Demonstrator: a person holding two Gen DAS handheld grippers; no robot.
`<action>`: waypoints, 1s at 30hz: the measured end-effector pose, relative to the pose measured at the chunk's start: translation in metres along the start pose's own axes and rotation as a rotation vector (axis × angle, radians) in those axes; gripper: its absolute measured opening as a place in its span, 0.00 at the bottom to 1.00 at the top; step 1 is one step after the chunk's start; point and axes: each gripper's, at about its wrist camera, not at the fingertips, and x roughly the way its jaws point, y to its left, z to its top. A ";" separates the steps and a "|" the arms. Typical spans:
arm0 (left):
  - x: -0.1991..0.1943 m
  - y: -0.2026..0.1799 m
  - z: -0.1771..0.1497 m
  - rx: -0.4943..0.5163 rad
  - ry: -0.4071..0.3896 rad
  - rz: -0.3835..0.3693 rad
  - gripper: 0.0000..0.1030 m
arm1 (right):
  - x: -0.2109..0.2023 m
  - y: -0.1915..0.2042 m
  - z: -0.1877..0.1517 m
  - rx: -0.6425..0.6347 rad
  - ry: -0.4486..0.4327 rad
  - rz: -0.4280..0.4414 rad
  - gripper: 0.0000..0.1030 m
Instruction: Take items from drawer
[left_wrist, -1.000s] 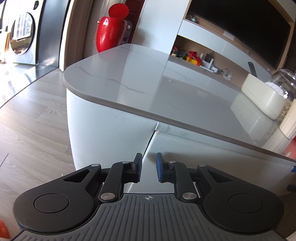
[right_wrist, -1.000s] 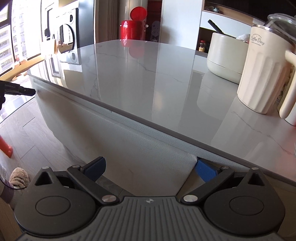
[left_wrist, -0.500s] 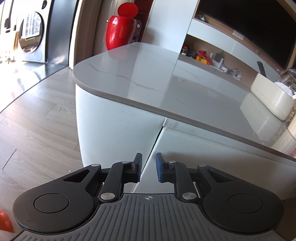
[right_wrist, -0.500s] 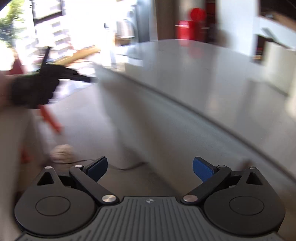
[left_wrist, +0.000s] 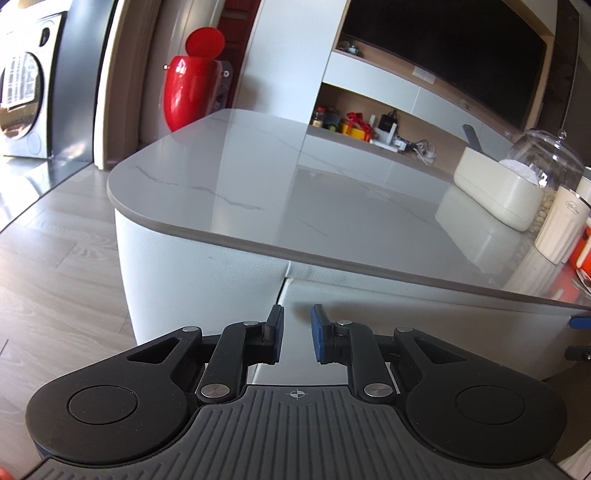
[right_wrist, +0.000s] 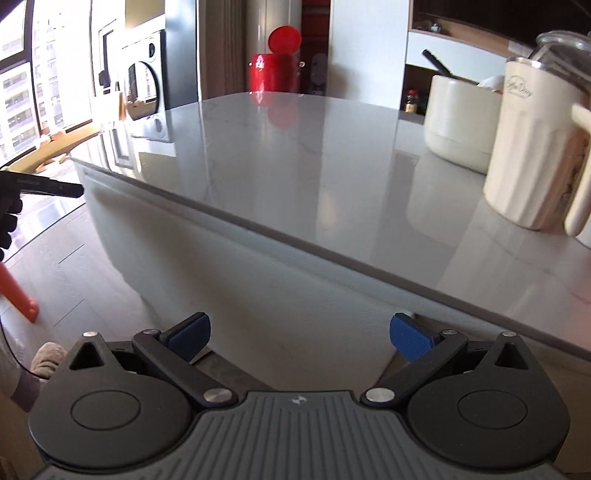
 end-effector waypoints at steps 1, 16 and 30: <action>0.000 0.001 0.000 -0.002 -0.008 0.000 0.17 | -0.001 -0.001 -0.001 0.015 -0.002 -0.024 1.00; 0.010 0.023 0.007 -0.058 -0.011 -0.114 0.31 | 0.023 0.023 0.002 0.071 0.021 -0.074 1.00; 0.010 0.009 0.009 0.007 -0.010 -0.148 0.42 | 0.024 0.027 0.006 0.132 -0.013 -0.066 1.00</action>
